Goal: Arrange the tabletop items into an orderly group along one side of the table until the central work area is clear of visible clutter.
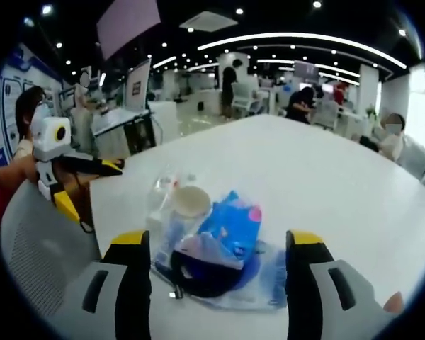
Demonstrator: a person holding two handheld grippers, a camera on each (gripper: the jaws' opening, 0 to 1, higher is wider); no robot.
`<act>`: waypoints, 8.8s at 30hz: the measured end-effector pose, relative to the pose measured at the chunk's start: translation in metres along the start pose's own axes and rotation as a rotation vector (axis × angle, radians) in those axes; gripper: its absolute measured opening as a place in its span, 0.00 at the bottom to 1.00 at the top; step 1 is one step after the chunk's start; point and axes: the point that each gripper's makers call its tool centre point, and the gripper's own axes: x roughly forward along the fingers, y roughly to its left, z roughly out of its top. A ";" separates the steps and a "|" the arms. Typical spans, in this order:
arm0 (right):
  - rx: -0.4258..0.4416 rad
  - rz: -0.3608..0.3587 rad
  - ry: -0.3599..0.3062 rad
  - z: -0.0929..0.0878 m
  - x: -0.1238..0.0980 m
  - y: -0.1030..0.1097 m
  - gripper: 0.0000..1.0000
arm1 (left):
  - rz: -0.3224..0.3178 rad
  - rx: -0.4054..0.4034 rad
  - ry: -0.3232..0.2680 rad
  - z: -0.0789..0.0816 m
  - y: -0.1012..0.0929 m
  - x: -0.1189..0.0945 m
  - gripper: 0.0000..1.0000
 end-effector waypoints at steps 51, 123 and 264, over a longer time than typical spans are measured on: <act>-0.116 -0.011 0.166 -0.019 0.077 0.001 0.32 | -0.014 -0.002 0.012 -0.002 -0.003 0.001 0.85; -0.240 0.024 0.246 -0.032 0.033 -0.056 0.01 | -0.005 0.015 0.029 -0.004 -0.002 0.001 0.83; -0.648 0.505 0.450 -0.114 -0.025 -0.262 0.13 | 0.106 0.051 -0.074 0.052 -0.065 0.033 0.81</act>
